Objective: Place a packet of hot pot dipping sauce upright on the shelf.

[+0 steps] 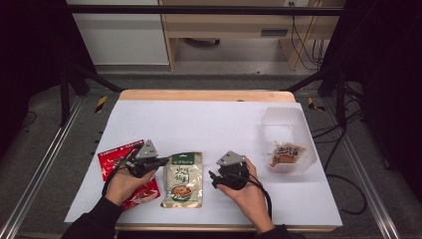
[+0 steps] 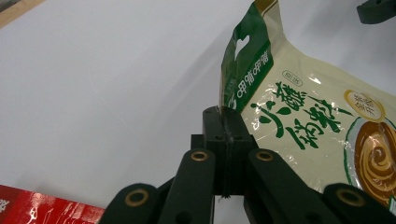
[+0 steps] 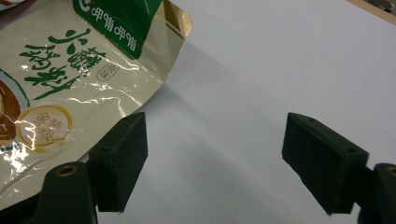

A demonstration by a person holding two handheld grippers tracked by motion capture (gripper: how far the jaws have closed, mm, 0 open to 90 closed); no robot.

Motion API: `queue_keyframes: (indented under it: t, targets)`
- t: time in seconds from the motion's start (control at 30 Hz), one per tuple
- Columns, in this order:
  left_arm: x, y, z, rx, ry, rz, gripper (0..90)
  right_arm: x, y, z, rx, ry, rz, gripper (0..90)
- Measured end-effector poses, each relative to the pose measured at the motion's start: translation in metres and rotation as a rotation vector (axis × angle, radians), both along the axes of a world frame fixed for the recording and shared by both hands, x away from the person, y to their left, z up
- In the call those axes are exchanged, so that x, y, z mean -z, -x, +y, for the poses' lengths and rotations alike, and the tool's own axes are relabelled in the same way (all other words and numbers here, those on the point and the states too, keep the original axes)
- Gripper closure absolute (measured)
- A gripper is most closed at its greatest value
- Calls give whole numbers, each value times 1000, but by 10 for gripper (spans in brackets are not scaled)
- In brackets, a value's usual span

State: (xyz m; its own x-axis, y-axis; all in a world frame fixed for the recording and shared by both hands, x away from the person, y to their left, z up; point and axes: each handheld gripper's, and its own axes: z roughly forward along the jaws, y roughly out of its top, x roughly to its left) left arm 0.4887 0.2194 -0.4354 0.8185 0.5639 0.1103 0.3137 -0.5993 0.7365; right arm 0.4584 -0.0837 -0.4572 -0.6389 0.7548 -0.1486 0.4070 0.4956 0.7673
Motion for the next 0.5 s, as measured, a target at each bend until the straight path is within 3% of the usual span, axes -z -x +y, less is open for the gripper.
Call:
queue_keyframes:
  t: [0.5]
  targets:
    - [-22,6,1,21,40,-52,900,-1,0,1,-12,3,0,231]
